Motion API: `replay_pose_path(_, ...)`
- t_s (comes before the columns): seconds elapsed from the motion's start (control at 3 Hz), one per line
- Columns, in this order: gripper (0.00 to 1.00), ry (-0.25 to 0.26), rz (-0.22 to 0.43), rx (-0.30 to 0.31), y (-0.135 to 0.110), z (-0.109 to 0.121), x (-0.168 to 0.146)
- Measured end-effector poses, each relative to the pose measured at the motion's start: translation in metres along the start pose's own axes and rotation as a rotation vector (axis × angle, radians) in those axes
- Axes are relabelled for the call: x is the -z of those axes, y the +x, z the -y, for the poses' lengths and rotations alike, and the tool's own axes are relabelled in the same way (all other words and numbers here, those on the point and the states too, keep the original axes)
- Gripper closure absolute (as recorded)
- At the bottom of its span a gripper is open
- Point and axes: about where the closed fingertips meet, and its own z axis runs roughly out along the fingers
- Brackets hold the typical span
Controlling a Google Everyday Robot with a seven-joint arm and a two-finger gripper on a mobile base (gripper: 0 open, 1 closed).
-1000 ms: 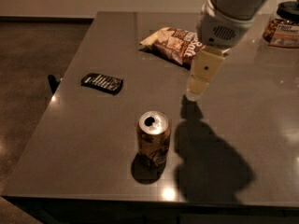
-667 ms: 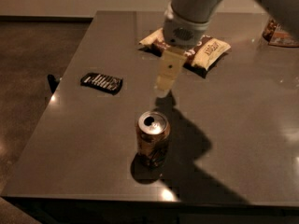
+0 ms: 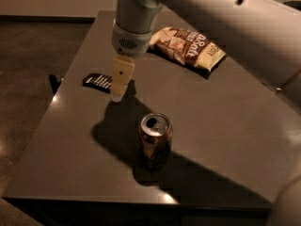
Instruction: Move rxbar chocolate near brown chip bag
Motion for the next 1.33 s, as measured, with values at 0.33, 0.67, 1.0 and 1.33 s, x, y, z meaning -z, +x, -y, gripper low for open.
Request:
replay_pose_path(0.33, 0.00, -0.016, -0.022, 0.016, -0.033, 0.001, -0.026)
replay_pose_path(0.67, 0.00, -0.005, -0.063, 0.029, -0.053, 0.004, -0.053)
replay_pose_path(1.0, 0.00, -0.009, -0.110, 0.023, -0.059, 0.017, -0.079)
replay_pose_path(1.33, 0.00, -0.020, -0.133, 0.018, -0.060, 0.024, -0.089)
